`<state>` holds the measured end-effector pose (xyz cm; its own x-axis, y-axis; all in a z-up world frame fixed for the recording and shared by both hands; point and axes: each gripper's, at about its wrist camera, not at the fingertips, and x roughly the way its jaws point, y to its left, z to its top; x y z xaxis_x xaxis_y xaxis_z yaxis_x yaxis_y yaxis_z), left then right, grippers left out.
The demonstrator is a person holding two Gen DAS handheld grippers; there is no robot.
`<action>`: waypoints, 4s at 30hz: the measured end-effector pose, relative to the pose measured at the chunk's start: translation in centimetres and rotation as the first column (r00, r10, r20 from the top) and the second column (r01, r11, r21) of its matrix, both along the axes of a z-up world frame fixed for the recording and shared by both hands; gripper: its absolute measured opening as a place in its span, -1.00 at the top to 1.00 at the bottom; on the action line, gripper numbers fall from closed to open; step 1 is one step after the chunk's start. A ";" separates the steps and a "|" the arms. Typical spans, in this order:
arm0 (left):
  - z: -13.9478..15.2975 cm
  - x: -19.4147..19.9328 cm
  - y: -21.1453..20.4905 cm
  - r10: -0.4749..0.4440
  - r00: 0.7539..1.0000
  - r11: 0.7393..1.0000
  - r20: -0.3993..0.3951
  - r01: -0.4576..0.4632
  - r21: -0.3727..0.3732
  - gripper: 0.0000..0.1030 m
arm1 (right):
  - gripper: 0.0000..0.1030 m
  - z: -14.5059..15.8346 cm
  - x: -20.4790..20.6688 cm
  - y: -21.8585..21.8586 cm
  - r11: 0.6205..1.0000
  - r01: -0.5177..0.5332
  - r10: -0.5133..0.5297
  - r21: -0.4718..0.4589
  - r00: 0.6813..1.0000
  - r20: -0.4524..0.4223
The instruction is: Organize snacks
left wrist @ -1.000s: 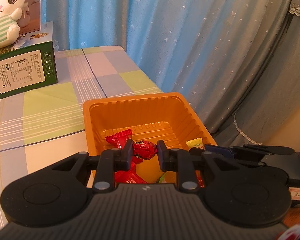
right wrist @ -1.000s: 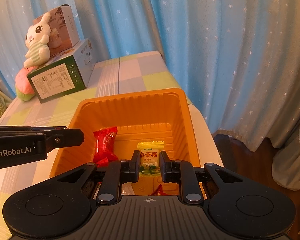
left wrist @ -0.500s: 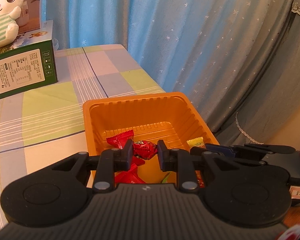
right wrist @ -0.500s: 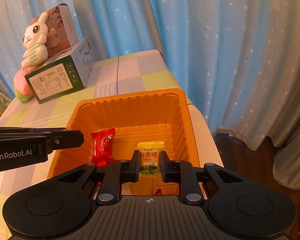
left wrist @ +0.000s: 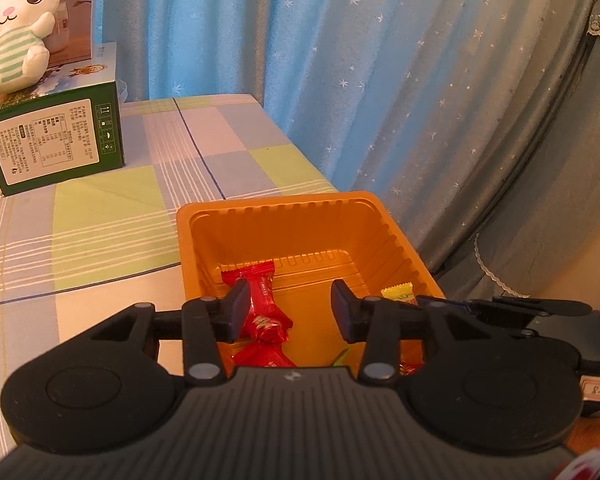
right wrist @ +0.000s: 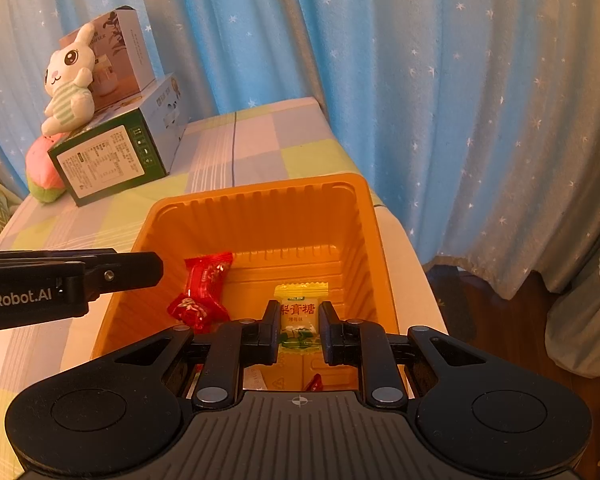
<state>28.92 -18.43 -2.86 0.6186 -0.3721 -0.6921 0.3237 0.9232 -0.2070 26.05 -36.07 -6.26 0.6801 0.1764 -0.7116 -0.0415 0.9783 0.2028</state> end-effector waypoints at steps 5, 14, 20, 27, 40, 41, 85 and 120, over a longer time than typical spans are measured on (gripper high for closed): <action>0.2 -0.2 0.4 0.008 1.000 1.000 0.007 -0.008 0.005 0.22 | 0.61 0.0 -0.1 0.2 1.000 -0.001 0.001 0.000 1.000 0.003; 0.6 -0.4 1.1 0.021 1.000 1.000 0.018 -0.021 0.007 0.22 | 0.60 0.4 0.1 0.8 1.000 -0.011 0.011 -0.002 1.000 0.005; 0.7 -0.4 1.7 0.040 0.999 0.999 0.024 -0.040 0.014 0.16 | 0.22 0.4 0.3 1.1 0.999 -0.035 0.034 0.018 0.999 0.020; 0.8 -0.7 2.5 0.063 0.998 0.998 0.030 -0.064 0.015 0.00 | -0.15 0.5 0.2 1.2 0.999 -0.031 0.030 0.030 0.999 0.019; 2.1 -2.3 3.9 0.108 0.991 0.993 0.074 -0.110 0.029 -0.71 | -0.30 1.7 -1.4 0.9 0.999 -0.031 0.031 0.020 0.999 0.032; 2.3 -2.5 4.0 0.118 0.990 0.992 0.081 -0.121 0.031 -0.79 | -0.35 1.9 -1.6 0.9 0.999 -0.028 0.027 0.018 0.999 0.035; 8.9 -28.0 8.4 0.253 0.963 0.965 0.089 -0.258 0.052 -0.99 | -0.65 11.1 -26.6 2.9 0.997 0.029 -0.033 0.067 0.997 0.064; 8.5 -34.3 9.4 0.270 0.955 0.956 0.120 -0.281 0.087 -0.99 | -0.65 12.3 -32.8 5.5 0.999 0.004 -0.008 0.037 0.995 0.100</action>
<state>-5.33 -9.05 5.62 0.7586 -0.1073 -0.6427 0.0683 0.9940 -0.0853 -6.72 -30.58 6.06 0.7490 0.1966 -0.6328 -0.0576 0.9707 0.2334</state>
